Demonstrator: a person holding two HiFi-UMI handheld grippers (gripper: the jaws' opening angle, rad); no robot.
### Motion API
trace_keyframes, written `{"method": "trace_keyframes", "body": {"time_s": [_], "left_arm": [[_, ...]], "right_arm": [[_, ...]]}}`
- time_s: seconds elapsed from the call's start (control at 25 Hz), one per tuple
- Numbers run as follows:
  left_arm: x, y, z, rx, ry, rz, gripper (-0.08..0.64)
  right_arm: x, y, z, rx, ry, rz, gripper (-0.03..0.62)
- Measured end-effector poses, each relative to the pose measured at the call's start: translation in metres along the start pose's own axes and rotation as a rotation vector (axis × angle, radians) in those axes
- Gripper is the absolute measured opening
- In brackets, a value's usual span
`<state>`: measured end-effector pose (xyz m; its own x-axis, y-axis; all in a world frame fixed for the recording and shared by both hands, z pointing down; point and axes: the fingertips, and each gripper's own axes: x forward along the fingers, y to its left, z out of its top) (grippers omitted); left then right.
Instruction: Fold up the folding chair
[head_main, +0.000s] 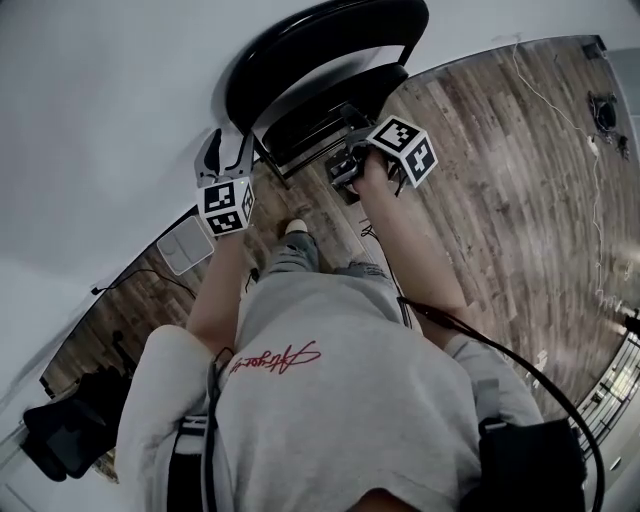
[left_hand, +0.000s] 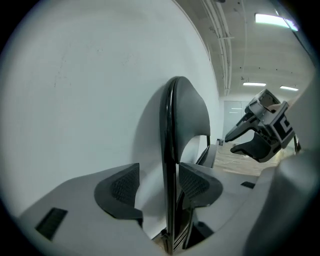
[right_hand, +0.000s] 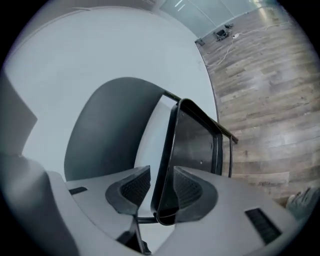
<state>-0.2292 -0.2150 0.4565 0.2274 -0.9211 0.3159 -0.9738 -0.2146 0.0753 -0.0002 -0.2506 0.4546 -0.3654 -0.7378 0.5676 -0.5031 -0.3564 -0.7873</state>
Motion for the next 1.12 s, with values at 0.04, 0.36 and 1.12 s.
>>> {"method": "trace_keyframes", "body": {"time_s": [0.04,0.36,1.12], "left_arm": [[-0.007,-0.002,0.006,-0.007,-0.02,-0.004,0.245],[-0.084,-0.071,0.063,-0.052,-0.226,-0.065,0.245],[-0.33,-0.314,0.083,0.012,-0.414,-0.256,0.018]], "right_arm": [[-0.012,0.003,0.003,-0.042,-0.028,0.02,0.12],[-0.162,0.062,-0.001,-0.551,-0.334,0.468,0.031],[-0.437,-0.003,-0.111,-1.015,-0.46,0.647,0.028]]}}
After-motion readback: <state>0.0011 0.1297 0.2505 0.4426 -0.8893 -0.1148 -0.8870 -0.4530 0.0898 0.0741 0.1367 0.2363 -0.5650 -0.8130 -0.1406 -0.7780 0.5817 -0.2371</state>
